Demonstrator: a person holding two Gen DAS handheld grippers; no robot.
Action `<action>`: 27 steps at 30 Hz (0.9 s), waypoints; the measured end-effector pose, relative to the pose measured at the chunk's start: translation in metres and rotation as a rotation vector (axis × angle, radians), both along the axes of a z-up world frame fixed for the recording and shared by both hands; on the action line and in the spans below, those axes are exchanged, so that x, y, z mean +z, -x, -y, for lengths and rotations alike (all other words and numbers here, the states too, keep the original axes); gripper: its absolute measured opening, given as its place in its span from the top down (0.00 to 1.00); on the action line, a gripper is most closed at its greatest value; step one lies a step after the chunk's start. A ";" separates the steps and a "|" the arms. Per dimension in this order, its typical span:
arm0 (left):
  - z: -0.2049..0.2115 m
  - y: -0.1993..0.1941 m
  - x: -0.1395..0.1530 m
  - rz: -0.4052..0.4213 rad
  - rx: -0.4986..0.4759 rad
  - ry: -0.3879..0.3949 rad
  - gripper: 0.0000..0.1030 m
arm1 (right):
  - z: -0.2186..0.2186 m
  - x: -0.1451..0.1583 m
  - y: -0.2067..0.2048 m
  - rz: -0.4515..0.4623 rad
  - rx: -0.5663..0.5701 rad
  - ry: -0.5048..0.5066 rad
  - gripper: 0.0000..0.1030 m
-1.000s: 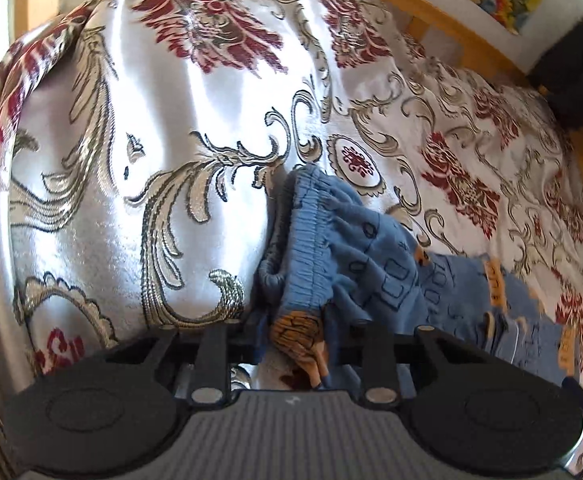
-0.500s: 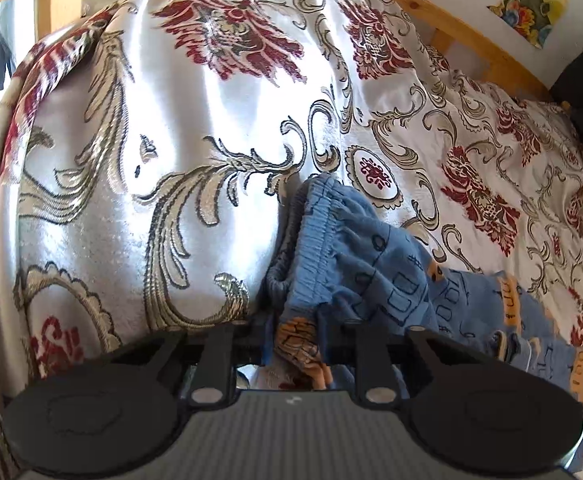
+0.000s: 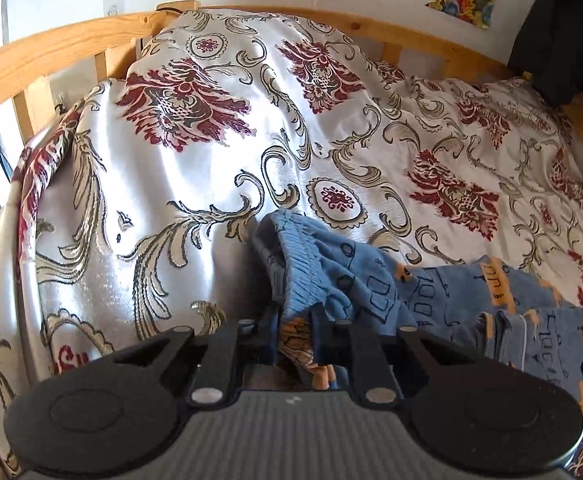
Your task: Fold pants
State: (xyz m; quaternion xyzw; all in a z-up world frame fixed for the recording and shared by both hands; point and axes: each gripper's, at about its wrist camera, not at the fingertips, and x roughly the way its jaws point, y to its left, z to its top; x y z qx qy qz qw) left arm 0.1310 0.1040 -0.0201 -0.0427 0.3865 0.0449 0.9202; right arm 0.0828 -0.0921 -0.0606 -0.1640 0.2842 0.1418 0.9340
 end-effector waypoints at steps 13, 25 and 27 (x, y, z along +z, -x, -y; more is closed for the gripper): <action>-0.007 -0.011 -0.015 -0.080 0.036 -0.017 0.63 | -0.001 0.000 -0.002 -0.004 0.004 -0.001 0.01; -0.010 -0.016 -0.013 -0.045 0.067 -0.032 0.77 | -0.002 -0.002 -0.003 -0.003 0.007 -0.001 0.01; -0.017 -0.016 -0.014 -0.053 0.081 0.012 0.82 | -0.002 -0.002 -0.003 -0.004 0.007 -0.001 0.01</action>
